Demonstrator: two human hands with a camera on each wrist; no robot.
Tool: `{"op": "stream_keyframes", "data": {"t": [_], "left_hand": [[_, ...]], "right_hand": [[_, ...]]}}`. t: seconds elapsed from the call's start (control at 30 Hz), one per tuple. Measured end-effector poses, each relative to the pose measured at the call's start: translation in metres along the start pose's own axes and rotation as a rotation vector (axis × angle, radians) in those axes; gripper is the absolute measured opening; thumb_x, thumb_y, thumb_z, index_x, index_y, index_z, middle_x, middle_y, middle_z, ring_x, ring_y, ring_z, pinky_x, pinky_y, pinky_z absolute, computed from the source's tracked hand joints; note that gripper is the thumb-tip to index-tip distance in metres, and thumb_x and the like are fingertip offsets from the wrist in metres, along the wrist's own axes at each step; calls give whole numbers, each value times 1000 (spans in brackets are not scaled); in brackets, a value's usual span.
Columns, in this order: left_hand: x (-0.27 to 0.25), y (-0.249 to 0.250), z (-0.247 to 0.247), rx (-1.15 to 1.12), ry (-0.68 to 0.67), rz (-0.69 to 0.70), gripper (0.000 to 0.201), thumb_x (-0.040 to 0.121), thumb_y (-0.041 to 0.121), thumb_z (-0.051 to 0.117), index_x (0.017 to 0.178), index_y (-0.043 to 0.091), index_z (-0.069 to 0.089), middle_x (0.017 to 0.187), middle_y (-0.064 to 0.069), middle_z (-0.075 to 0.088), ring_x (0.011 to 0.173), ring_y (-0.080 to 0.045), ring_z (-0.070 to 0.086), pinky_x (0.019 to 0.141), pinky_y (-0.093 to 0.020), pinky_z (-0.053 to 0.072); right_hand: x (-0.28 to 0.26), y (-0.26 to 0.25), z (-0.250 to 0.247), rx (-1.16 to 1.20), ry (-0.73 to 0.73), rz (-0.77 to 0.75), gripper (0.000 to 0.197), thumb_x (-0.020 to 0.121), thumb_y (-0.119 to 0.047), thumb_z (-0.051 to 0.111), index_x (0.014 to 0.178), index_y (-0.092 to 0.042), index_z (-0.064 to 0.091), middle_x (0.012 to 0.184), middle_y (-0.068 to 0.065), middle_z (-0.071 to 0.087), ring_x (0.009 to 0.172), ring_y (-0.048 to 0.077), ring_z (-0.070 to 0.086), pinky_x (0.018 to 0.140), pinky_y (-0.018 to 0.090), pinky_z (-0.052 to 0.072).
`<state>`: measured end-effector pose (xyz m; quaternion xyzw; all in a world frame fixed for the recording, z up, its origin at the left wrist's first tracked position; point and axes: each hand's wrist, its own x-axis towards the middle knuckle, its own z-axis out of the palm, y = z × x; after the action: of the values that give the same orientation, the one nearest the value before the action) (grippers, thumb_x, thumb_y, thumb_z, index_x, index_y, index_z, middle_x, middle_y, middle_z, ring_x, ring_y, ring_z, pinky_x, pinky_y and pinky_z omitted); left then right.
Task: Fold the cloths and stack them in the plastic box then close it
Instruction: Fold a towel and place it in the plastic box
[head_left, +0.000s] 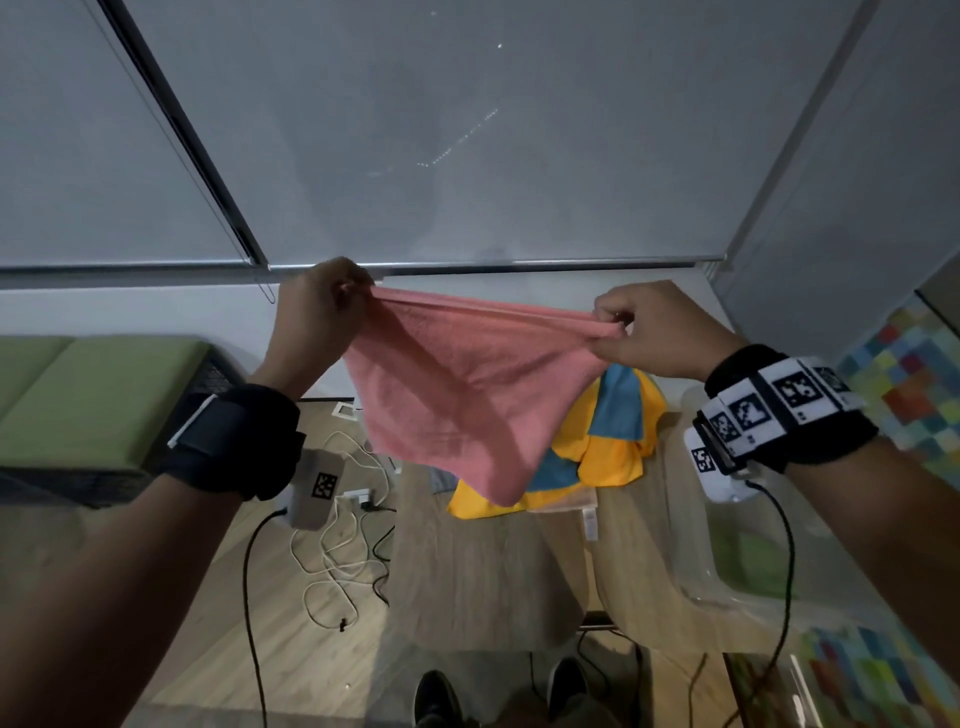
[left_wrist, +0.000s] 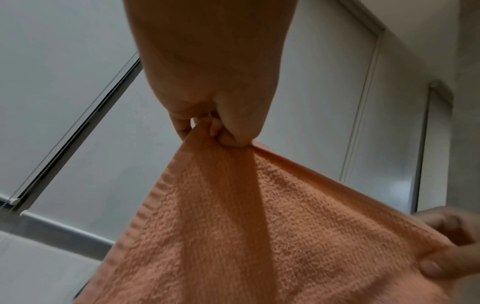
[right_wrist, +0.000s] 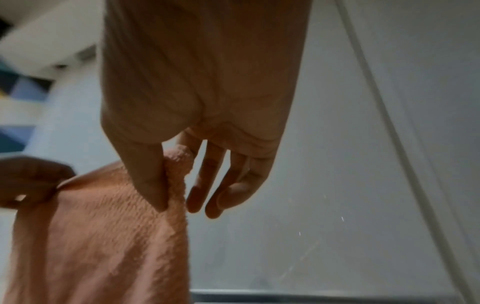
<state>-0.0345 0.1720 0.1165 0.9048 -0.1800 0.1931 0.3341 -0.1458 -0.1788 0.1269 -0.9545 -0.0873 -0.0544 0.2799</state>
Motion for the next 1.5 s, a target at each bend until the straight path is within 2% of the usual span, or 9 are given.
{"op": "stream_keyframes", "data": {"t": [0.2, 0.4, 0.47, 0.6, 0.77, 0.9, 1.07, 1.23, 1.5], "left_hand": [[-19, 0, -8, 57, -447, -152, 29, 68, 32, 49, 85, 20, 70, 77, 0, 67, 73, -16, 59, 62, -22, 40], [-59, -16, 14, 118, -1085, -199, 19, 81, 31, 59, 83, 14, 67, 85, -8, 69, 76, -14, 57, 67, -25, 44], [-70, -19, 22, 104, -1085, -226, 31, 77, 33, 57, 88, 7, 69, 87, -12, 69, 76, -14, 56, 71, -27, 44], [-68, -23, 28, 162, -866, -206, 41, 67, 46, 48, 84, 16, 68, 83, -3, 65, 79, -18, 58, 71, -28, 42], [-54, -13, 33, 158, -584, -207, 13, 86, 16, 58, 89, 11, 69, 83, -4, 63, 81, -22, 58, 69, -26, 36], [-44, -4, 23, 89, -523, -250, 32, 67, 34, 49, 85, 15, 68, 80, -3, 64, 78, -19, 57, 70, -25, 37], [-47, -8, 12, 86, -738, -266, 27, 62, 34, 46, 76, 23, 66, 79, 0, 65, 78, -17, 59, 71, -26, 40], [-64, -18, 15, 45, -1087, -359, 20, 55, 24, 49, 68, 18, 62, 66, 2, 59, 66, -13, 52, 69, -27, 42], [-73, -20, 28, -117, -1343, -595, 18, 50, 5, 46, 68, 6, 49, 56, -6, 38, 47, -13, 36, 43, -22, 26]], "right_hand": [[-14, 10, 20, 381, -134, 134, 24, 61, -14, 63, 58, -20, 41, 53, -13, 37, 52, 5, 38, 50, 23, 32], [-43, 21, 55, 259, -577, 277, 29, 69, -2, 65, 61, -17, 41, 59, 0, 36, 53, 10, 37, 50, 24, 33], [-49, 24, 65, 266, -568, 307, 28, 65, -6, 63, 59, -19, 38, 57, -3, 33, 50, 9, 33, 48, 23, 28], [-48, 32, 79, 225, -266, 349, 32, 74, 0, 63, 60, -18, 41, 56, -6, 34, 50, 7, 33, 52, 25, 26], [-37, 29, 82, 259, 7, 373, 27, 75, 6, 60, 65, -15, 46, 59, -4, 39, 55, 9, 37, 44, 15, 27], [-29, 29, 77, 313, 78, 355, 19, 75, 8, 57, 73, -10, 50, 63, 0, 40, 57, 11, 37, 46, 17, 24], [-34, 26, 69, 331, -85, 377, 27, 74, 8, 56, 64, -16, 47, 59, -2, 40, 49, 4, 39, 48, 21, 31], [-48, 22, 70, 333, -359, 427, 25, 72, 7, 57, 62, -14, 48, 57, 3, 42, 53, 14, 43, 48, 24, 36], [-49, 9, 70, 474, -633, 538, 22, 59, -2, 50, 59, -19, 37, 51, -8, 30, 48, 9, 27, 43, 21, 22]]}}
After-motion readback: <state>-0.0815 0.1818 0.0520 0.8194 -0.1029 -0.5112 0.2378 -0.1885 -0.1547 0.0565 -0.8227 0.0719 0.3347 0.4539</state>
